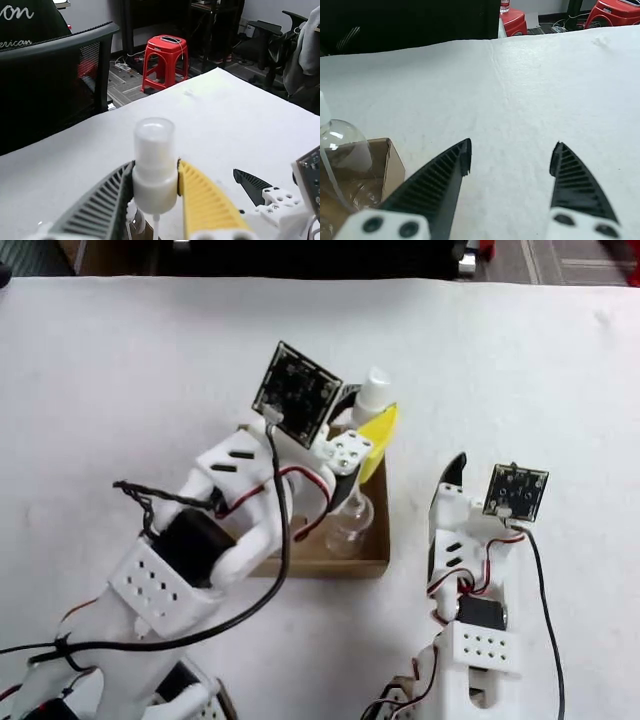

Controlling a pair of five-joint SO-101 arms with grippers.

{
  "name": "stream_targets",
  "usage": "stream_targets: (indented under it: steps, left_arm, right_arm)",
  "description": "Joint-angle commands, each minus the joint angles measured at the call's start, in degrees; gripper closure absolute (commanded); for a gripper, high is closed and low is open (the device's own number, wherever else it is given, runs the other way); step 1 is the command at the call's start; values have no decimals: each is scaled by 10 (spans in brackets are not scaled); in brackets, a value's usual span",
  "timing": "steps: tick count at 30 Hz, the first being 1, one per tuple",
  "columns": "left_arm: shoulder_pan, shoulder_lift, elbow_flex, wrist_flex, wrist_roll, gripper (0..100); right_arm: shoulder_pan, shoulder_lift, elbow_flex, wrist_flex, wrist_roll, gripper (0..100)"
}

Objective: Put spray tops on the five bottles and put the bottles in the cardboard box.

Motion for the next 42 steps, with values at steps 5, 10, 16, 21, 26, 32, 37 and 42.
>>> stream_targets:
  steps: [5, 10, 16, 21, 26, 32, 37, 42]
  left_arm:
    - [-8, -17, 33, -46, -8, 979]
    - [-8, -17, 33, -25, -6, 979]
    - [-5, -17, 33, -13, -6, 979]
    - [-6, -17, 68, -18, -7, 978]
    - [-4, -17, 84, -18, -10, 978]
    - [-5, -18, 109, -49, -7, 979]
    - [11, -22, 178, -120, -6, 980]
    - [29, -125, 263, -175, -11, 980]
  right_arm:
    - [7, -7, -4, -14, 1, 765]
    - [7, -7, -4, -15, 1, 765]
    - [6, -1, -1, -33, 1, 765]
    - [6, -1, -1, -33, 1, 765]
    - [6, -1, -1, -33, 1, 765]
    - [6, -1, -1, -35, 1, 765]
    - [6, -1, -1, -36, 1, 765]
    - [-9, -1, -1, -36, 5, 765]
